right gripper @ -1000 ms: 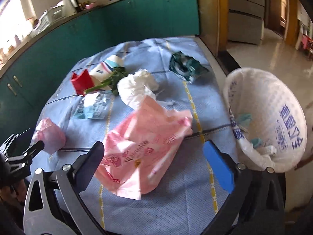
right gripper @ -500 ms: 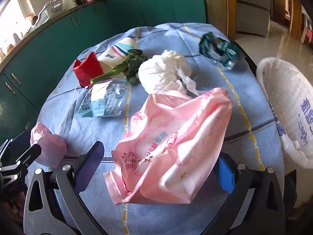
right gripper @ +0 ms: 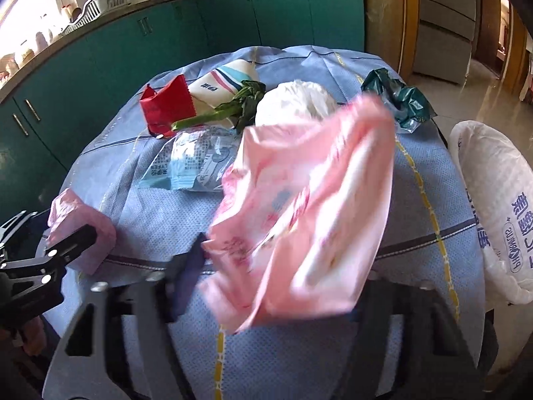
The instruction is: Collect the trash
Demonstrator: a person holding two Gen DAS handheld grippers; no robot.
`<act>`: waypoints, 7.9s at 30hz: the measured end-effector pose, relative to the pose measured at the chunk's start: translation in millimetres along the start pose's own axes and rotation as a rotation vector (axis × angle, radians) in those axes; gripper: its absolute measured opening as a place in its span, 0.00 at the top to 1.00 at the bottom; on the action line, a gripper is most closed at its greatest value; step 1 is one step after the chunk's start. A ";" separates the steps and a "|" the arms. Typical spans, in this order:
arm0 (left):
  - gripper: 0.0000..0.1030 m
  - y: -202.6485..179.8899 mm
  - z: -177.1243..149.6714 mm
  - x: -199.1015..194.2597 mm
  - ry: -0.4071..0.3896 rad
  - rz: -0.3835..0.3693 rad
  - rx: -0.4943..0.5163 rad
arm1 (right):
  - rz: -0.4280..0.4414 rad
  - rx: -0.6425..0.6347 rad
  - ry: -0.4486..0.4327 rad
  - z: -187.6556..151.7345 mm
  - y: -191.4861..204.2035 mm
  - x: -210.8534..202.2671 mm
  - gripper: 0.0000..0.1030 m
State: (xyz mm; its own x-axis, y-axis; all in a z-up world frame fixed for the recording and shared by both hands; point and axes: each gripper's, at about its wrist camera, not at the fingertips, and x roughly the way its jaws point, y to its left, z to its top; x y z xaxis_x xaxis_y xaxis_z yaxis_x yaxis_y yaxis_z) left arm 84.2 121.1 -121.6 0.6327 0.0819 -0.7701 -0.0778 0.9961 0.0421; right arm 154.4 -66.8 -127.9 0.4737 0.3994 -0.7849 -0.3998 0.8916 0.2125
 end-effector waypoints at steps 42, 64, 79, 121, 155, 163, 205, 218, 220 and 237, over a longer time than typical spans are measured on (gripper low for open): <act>0.17 -16.5 -3.5 -15.4 -0.030 0.010 0.026 | -0.114 0.089 -0.079 -22.3 -61.1 -60.8 0.04; 0.36 -29.2 18.6 18.3 -0.010 -0.015 0.022 | -0.141 -0.098 -0.027 -17.0 -27.3 -7.4 0.45; 0.37 -68.3 37.1 -25.4 -0.139 -0.036 0.103 | -0.238 0.170 -0.261 -6.4 -139.6 -117.7 0.46; 0.14 -269.6 119.5 30.8 -0.222 -0.170 0.302 | -0.420 0.449 -0.237 -85.4 -263.4 -143.8 0.09; 0.36 -9.6 47.5 4.3 -0.104 -0.082 -0.109 | -0.151 0.006 -0.161 117.5 -118.8 24.6 0.09; 0.32 -20.0 15.4 -7.8 -0.067 -0.085 -0.033 | -0.134 -0.008 -0.002 130.0 -107.2 79.6 0.41; 0.33 -31.3 -10.7 -28.2 -0.069 -0.108 0.054 | -0.053 -0.006 -0.056 -30.4 -22.6 -40.5 0.41; 0.22 -26.8 -14.3 -23.7 -0.061 -0.088 0.041 | -0.099 -0.012 -0.069 -29.7 -22.5 -44.2 0.24; 0.21 -26.5 -14.2 -24.2 -0.062 -0.085 0.039 | -0.099 -0.010 -0.075 -29.7 -23.4 -46.4 0.24; 0.14 -26.4 -13.1 -30.6 -0.075 -0.073 0.035 | -0.108 0.023 -0.096 -32.7 -34.5 -55.8 0.19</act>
State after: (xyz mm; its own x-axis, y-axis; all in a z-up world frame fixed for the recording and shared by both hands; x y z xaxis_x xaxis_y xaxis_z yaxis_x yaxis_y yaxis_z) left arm 56.8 91.9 -107.5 0.6917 0.0097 -0.7221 -0.0030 0.9999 0.0106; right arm 116.1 -126.9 -110.5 0.5865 0.3187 -0.7446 -0.3252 0.9346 0.1439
